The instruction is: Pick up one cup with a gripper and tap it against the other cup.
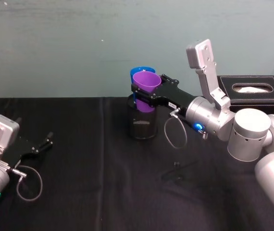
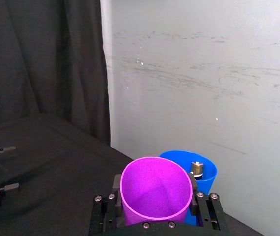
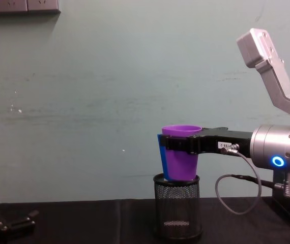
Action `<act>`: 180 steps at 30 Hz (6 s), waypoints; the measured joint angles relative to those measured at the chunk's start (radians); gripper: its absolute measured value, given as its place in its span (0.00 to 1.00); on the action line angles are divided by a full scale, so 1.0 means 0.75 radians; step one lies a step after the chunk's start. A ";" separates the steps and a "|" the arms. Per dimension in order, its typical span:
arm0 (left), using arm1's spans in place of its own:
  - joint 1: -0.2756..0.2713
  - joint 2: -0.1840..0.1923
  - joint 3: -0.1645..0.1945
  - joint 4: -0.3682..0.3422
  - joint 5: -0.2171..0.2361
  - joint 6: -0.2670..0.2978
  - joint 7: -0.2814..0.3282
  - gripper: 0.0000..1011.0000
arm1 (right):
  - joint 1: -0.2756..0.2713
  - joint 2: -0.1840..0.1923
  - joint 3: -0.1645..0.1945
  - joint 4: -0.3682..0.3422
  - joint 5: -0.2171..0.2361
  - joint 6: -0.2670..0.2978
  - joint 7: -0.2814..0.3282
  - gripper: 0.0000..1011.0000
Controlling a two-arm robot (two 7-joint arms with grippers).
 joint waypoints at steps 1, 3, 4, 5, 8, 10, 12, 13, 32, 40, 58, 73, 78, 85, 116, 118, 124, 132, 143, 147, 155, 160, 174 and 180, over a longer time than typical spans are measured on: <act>0.000 0.000 0.000 0.000 0.000 0.000 0.000 0.99 | 0.000 0.000 0.000 0.000 0.000 0.000 0.000 0.73; 0.000 0.000 0.000 0.000 0.000 0.000 0.000 0.99 | 0.000 0.000 0.000 0.000 0.000 0.000 0.000 0.73; 0.000 0.000 0.000 0.000 0.000 0.000 0.000 0.99 | 0.000 0.000 0.000 0.000 0.000 0.000 0.000 0.73; 0.000 0.000 0.000 0.000 0.000 0.000 0.000 0.99 | 0.000 0.000 0.000 0.000 0.000 0.000 0.000 0.73; 0.000 0.000 0.000 0.000 0.000 0.000 0.000 0.99 | 0.000 0.000 0.000 0.000 0.000 0.000 0.000 0.73; 0.000 0.000 0.000 0.000 0.000 0.000 0.000 0.99 | 0.000 0.000 0.000 0.000 0.000 0.000 0.000 0.73; 0.000 0.000 0.000 0.000 0.000 0.000 0.000 0.99 | 0.000 0.000 0.000 0.000 0.000 0.000 0.000 0.73; 0.000 0.000 0.000 0.000 0.000 0.000 0.000 0.99 | 0.000 0.000 0.000 0.000 0.000 0.000 0.000 0.73; 0.000 0.000 0.000 0.000 0.000 0.000 0.000 0.99 | 0.000 0.000 0.000 0.000 0.000 0.000 0.000 0.73; 0.000 0.000 0.000 0.000 0.000 0.000 0.000 0.99 | 0.000 0.000 0.000 0.000 0.000 0.000 0.000 0.73; 0.000 0.000 0.000 0.000 0.000 0.000 0.000 0.99 | 0.000 0.000 0.000 0.000 0.000 0.000 0.000 0.73; 0.000 0.000 0.000 0.000 0.000 0.000 0.000 0.99 | 0.000 0.000 0.000 0.000 0.000 0.000 0.000 0.73; 0.000 0.000 0.000 0.000 0.000 0.000 0.000 0.99 | 0.000 0.000 0.000 0.000 0.000 0.000 0.000 0.73; 0.000 0.000 0.000 0.000 0.000 0.000 0.000 0.99 | 0.000 0.000 0.000 0.000 0.000 0.000 0.000 0.73; 0.000 0.000 0.000 0.000 0.000 0.000 0.000 0.99 | 0.000 0.000 0.000 0.000 0.000 0.000 0.000 0.73; 0.000 0.000 0.000 0.000 0.000 0.000 0.000 0.99 | 0.000 0.000 0.000 0.000 0.000 0.000 0.000 0.73; 0.000 0.000 0.000 0.000 0.000 0.000 0.000 0.99 | 0.000 0.000 0.000 0.000 0.000 0.000 0.000 0.73; 0.000 0.000 0.000 0.000 0.000 0.000 0.000 0.99 | 0.000 0.000 0.000 0.000 0.000 0.000 0.000 0.73; 0.000 0.000 0.000 0.000 0.000 0.000 0.000 0.99 | -0.024 0.023 0.000 -0.047 0.003 0.000 0.014 0.73; 0.000 0.000 0.000 0.000 0.000 0.000 0.000 0.99 | -0.082 0.058 0.010 -0.147 0.016 0.006 0.015 0.73; 0.000 0.000 0.000 0.000 0.000 0.000 0.000 0.99 | -0.214 0.129 0.017 -0.313 0.050 0.016 0.023 0.73; 0.000 0.000 0.000 0.000 0.000 0.000 0.000 0.99 | -0.302 0.167 0.004 -0.380 0.048 -0.003 0.016 0.73; 0.000 0.000 0.000 0.000 0.000 0.000 0.000 0.99 | -0.468 0.168 -0.021 -0.364 -0.036 -0.144 -0.037 0.73; 0.000 0.000 0.000 0.000 0.000 0.000 0.000 0.99 | -0.524 0.146 -0.009 -0.340 -0.062 -0.198 -0.060 0.73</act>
